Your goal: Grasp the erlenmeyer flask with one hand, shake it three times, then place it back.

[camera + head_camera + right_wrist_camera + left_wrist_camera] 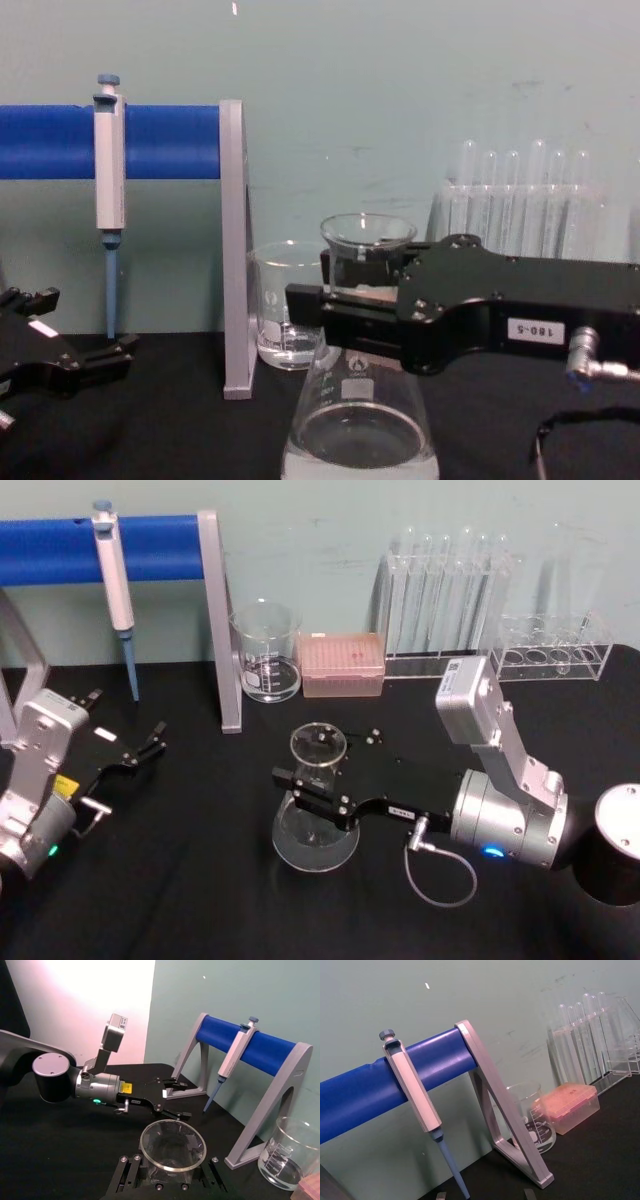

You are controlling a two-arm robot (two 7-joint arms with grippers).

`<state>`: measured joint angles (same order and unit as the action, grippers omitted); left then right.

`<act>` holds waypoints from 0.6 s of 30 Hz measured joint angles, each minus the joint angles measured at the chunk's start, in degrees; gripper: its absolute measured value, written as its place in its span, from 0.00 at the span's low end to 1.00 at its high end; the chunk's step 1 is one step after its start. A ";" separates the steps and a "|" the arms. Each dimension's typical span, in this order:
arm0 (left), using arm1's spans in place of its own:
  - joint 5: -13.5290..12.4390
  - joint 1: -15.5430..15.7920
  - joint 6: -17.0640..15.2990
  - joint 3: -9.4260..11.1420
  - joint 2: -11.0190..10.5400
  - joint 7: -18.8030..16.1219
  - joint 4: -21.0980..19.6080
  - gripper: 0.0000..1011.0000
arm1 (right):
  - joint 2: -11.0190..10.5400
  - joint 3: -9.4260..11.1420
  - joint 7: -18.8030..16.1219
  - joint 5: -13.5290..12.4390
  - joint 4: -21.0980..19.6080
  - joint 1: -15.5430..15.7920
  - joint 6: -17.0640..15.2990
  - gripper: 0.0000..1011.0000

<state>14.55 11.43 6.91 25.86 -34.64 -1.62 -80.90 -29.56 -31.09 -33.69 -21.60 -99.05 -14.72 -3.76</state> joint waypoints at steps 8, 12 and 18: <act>0.00 0.00 0.00 0.00 0.00 0.00 -0.01 0.99 | -0.20 -0.21 0.68 -0.34 0.41 -0.40 0.29 0.44; 0.00 0.00 0.00 0.00 0.00 0.00 0.00 0.99 | -0.03 0.28 1.90 -0.33 1.06 -0.62 0.32 0.44; 0.00 0.00 0.00 0.00 0.00 0.00 0.00 0.99 | 0.66 2.19 4.81 0.24 2.78 -1.16 0.32 0.44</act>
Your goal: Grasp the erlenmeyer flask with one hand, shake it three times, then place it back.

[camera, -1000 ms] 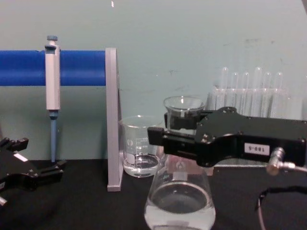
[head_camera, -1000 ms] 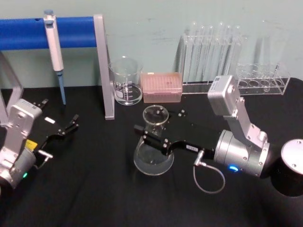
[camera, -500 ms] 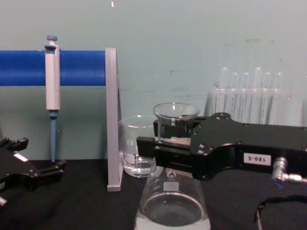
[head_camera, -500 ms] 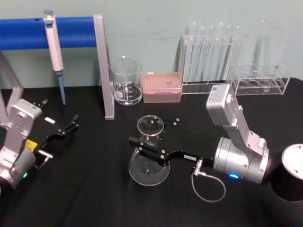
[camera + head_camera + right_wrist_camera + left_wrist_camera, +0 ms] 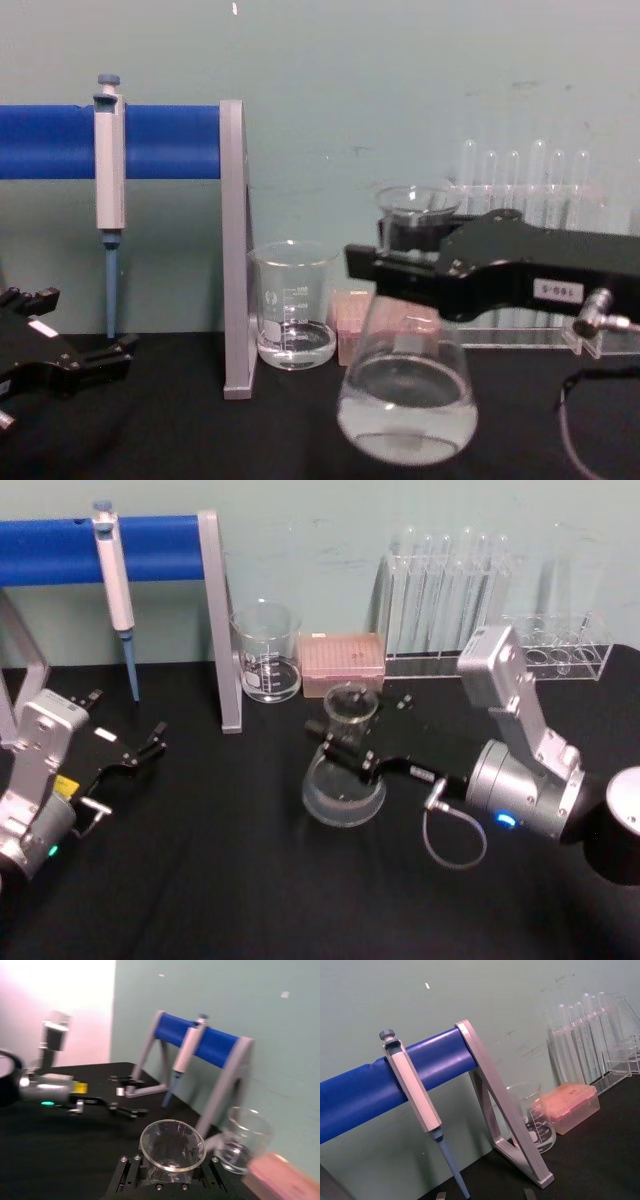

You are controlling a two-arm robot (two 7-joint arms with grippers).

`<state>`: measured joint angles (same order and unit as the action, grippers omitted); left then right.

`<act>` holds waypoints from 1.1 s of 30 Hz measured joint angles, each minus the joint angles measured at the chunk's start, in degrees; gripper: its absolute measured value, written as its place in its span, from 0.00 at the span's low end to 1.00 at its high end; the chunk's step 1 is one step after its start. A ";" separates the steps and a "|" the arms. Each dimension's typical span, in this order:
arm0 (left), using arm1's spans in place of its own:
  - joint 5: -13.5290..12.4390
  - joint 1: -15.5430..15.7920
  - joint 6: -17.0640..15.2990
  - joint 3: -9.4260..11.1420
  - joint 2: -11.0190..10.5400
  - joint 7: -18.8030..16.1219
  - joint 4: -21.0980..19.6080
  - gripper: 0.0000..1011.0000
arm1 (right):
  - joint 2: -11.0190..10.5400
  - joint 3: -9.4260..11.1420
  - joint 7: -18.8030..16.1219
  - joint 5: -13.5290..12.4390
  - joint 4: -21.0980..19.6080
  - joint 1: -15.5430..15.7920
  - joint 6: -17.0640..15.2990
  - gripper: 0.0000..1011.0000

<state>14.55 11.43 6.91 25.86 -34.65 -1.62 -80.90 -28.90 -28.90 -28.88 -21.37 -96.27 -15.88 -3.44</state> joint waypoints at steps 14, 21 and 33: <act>0.00 0.00 0.00 0.00 0.00 0.00 0.00 0.99 | 1.21 5.13 4.79 1.20 3.57 -0.38 -0.65 0.44; 0.00 0.00 0.00 0.00 0.00 0.00 0.00 0.99 | 1.70 7.67 6.30 1.59 4.68 -0.17 -0.90 0.44; 0.00 0.00 0.00 0.00 0.00 0.00 0.00 0.99 | 2.10 10.44 7.09 2.14 5.24 0.51 -1.17 0.44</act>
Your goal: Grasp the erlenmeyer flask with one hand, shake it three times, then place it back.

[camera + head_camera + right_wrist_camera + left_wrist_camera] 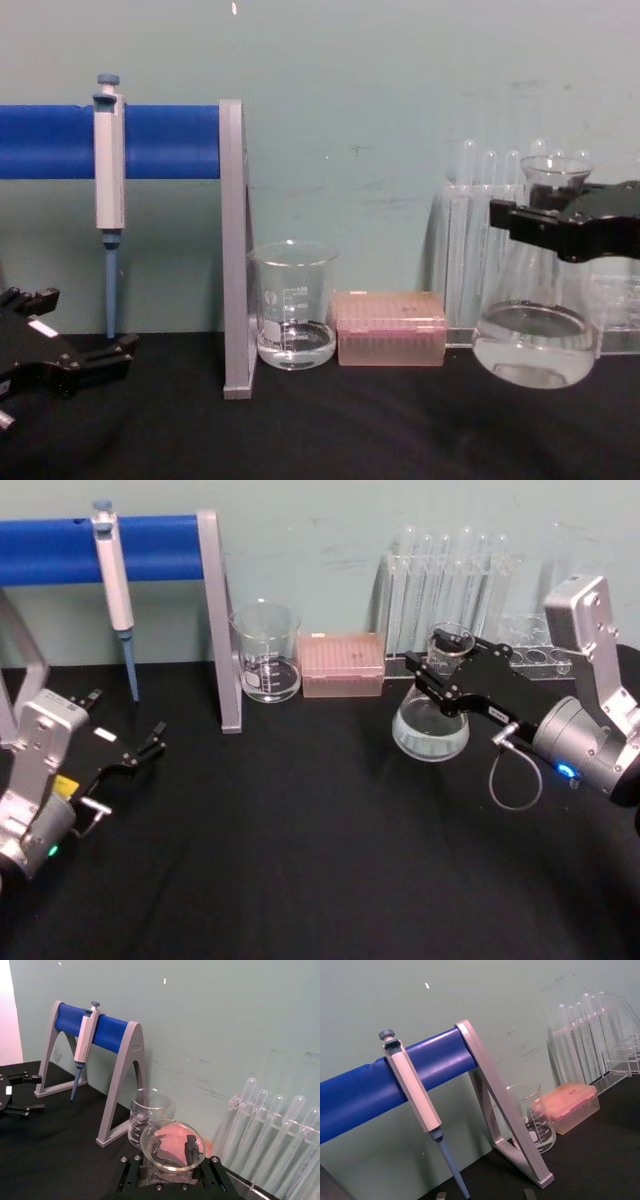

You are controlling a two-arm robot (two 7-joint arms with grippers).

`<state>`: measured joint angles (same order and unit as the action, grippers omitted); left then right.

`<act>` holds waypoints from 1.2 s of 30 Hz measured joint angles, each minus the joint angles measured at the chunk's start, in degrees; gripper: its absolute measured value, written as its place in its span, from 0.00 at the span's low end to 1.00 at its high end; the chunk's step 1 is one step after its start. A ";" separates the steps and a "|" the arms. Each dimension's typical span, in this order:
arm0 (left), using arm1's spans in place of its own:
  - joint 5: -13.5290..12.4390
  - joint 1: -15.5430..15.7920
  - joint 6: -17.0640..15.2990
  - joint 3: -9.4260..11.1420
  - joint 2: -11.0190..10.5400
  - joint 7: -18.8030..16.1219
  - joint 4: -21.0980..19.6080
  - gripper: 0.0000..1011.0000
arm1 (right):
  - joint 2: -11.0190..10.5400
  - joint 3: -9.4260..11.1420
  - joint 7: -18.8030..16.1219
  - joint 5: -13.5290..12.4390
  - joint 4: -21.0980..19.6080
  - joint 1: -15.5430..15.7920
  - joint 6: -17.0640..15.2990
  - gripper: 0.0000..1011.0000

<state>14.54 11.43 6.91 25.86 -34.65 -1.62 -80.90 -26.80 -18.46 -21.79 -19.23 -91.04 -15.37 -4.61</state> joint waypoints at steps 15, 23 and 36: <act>0.00 0.00 0.00 0.00 0.00 0.00 0.00 0.99 | 0.79 0.86 -0.24 0.33 -0.56 0.68 -0.29 0.44; 0.00 0.00 0.00 0.00 0.00 0.00 0.00 0.99 | 1.18 -0.05 -1.69 -0.42 -1.86 0.88 -0.43 0.44; 0.00 0.00 0.00 0.00 0.00 0.00 0.00 0.99 | 1.07 -3.51 -4.63 -1.75 -3.50 0.58 -0.33 0.44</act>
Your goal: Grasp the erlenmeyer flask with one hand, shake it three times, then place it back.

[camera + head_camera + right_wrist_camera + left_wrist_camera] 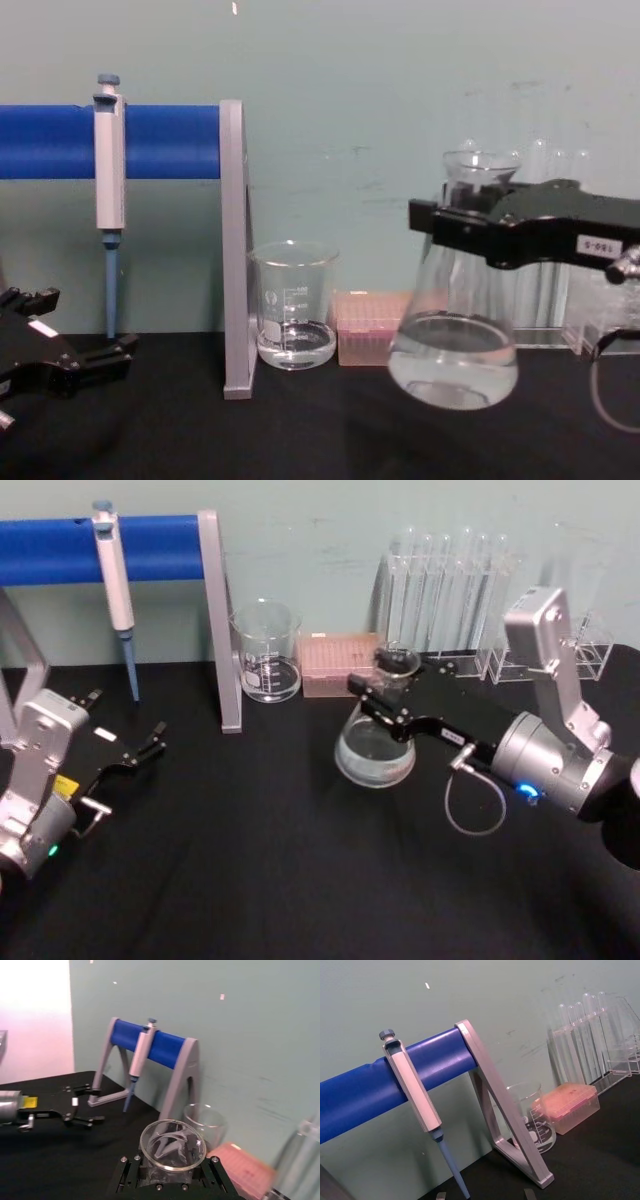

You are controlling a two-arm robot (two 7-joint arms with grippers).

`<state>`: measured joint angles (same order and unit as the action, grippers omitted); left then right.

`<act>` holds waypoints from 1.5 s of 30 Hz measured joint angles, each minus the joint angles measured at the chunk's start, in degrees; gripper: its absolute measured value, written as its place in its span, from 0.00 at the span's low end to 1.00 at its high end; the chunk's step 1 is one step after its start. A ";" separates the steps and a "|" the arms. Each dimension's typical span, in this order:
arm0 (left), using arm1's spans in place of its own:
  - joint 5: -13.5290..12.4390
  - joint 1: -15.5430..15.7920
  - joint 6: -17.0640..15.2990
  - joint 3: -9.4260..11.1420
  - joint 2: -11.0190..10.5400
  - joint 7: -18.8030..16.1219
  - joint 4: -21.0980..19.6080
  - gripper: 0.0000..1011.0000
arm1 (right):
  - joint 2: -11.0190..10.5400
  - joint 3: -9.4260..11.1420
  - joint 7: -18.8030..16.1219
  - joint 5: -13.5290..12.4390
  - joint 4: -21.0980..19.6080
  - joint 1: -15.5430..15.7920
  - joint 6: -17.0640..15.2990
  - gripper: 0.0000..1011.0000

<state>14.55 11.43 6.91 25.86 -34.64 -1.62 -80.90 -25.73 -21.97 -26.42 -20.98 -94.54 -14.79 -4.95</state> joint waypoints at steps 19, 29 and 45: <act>0.00 0.00 0.00 0.00 0.00 0.00 0.00 0.99 | 0.10 -4.35 -1.72 -0.19 2.11 -1.20 0.92 0.44; 0.00 0.00 0.00 0.00 0.00 0.00 0.00 0.99 | 0.43 -5.49 -2.42 -0.21 4.21 -1.13 1.87 0.44; 0.00 0.00 0.00 0.00 0.00 0.00 0.00 0.99 | 1.54 -6.64 -4.01 -0.88 8.23 -1.35 4.54 0.44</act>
<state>14.55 11.43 6.91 25.86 -34.65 -1.62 -80.90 -24.19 -28.61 -30.42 -21.86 -86.31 -16.14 -0.40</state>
